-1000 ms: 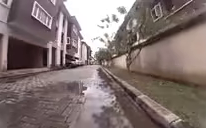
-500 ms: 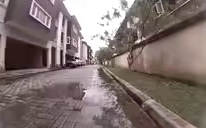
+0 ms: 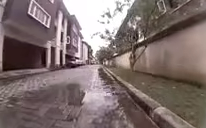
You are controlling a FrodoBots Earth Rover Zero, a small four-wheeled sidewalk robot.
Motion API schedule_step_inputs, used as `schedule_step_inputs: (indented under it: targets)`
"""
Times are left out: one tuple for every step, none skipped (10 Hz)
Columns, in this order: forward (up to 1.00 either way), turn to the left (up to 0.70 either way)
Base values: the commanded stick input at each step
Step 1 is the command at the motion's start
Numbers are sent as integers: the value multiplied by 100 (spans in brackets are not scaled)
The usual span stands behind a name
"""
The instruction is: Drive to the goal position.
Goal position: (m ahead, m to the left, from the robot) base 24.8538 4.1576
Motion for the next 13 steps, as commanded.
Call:
schedule_step_inputs:
  targets:
    - [50,0]
    - [50,0]
    - [50,0]
    - [50,0]
    - [50,0]
    - [50,0]
    - [50,0]
    - [50,0]
    - [50,0]
    - [50,0]
    - [50,0]
    - [50,0]
    - [50,0]
